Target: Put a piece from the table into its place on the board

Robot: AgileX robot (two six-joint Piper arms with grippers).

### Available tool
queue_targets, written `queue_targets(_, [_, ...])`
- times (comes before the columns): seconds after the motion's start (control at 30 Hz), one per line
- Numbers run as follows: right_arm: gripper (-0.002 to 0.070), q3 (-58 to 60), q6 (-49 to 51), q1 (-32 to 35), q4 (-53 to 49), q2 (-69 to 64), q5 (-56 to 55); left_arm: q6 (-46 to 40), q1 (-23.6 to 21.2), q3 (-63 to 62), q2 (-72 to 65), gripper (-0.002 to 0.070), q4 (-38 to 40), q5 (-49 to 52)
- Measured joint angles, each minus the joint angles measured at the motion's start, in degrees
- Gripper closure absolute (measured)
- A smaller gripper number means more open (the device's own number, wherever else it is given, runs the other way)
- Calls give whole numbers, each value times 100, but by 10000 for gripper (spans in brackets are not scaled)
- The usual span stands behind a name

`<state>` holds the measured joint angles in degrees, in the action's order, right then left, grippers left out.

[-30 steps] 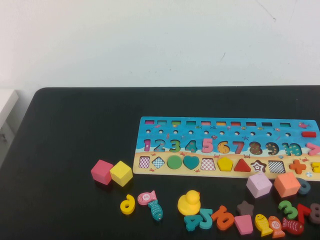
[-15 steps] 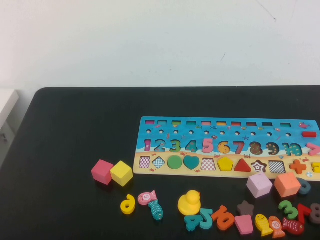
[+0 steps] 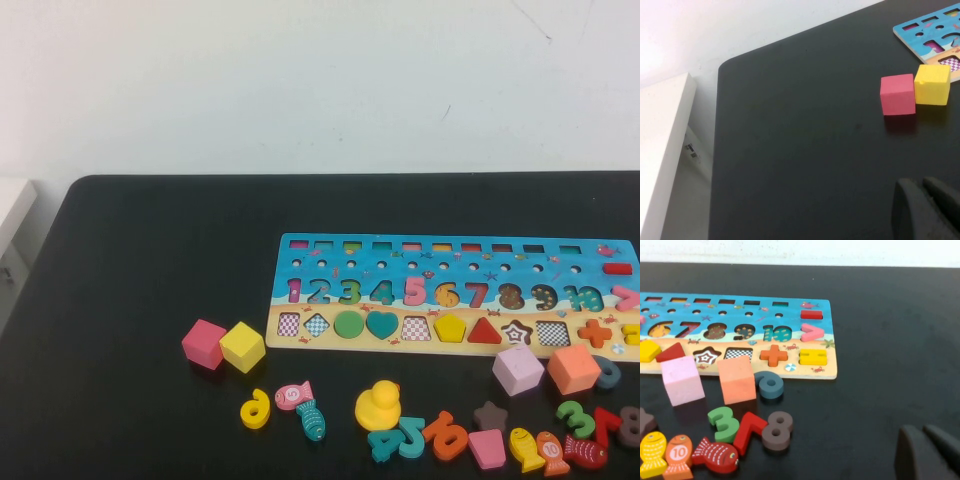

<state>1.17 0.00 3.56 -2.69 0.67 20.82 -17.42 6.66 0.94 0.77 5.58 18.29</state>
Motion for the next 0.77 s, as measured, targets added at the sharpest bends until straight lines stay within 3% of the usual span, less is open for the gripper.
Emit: queue_targets(0.77, [657, 0, 0, 0, -60, 0, -4, 0, -139, 0, 0, 677, 0, 0])
